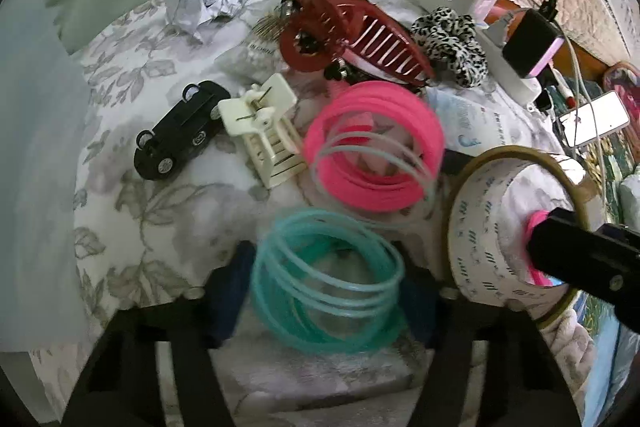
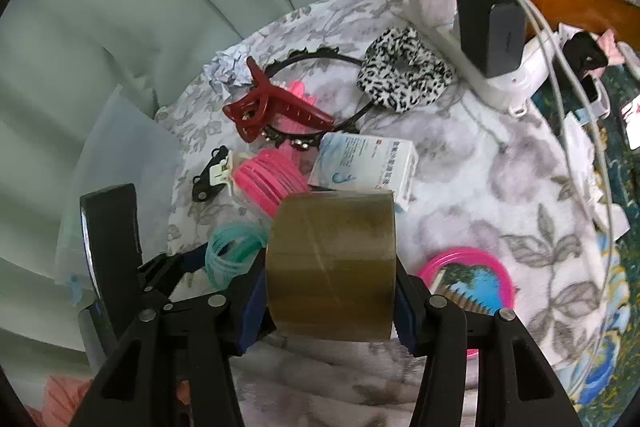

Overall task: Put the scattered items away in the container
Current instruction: 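Grasp the teal bangles with the left tool while the right tool grasps the brown tape roll, then carry teal bangles and tape roll into the clear box and open both tools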

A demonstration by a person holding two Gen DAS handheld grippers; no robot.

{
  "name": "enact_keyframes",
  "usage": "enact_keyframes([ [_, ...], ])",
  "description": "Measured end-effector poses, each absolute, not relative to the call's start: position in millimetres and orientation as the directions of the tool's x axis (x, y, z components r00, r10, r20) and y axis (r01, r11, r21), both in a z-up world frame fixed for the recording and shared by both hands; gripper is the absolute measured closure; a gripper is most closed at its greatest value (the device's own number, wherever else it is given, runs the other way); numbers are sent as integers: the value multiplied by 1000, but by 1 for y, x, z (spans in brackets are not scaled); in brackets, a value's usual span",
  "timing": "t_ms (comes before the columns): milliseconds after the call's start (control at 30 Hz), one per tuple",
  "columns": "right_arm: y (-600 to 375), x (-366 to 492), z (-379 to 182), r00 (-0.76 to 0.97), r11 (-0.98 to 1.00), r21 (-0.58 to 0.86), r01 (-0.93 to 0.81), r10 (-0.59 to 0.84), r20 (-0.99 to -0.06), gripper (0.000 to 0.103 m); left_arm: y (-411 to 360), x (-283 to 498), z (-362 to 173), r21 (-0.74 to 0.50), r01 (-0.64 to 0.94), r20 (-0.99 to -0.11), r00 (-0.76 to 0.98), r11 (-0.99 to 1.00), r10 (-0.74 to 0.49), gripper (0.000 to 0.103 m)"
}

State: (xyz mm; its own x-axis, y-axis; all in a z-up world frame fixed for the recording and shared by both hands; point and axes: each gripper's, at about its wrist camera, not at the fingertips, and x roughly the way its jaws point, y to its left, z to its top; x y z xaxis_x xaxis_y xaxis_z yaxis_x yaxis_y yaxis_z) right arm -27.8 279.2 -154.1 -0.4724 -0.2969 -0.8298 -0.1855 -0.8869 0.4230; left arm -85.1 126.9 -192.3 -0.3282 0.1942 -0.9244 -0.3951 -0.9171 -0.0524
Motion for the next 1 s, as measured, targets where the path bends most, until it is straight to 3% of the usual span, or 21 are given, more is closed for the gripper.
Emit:
enact_keyframes([
  [433, 267, -35, -159, -459, -887, 428, -176, -311, -832, 47, 123, -84, -185, -63, -386, -916, -343, -920, 207, 43],
  [1000, 270, -19, -113, -539, -892, 417, -173, -269, -798, 48, 103, -69, -119, -121, -365, -842, -455, -923, 290, 44],
])
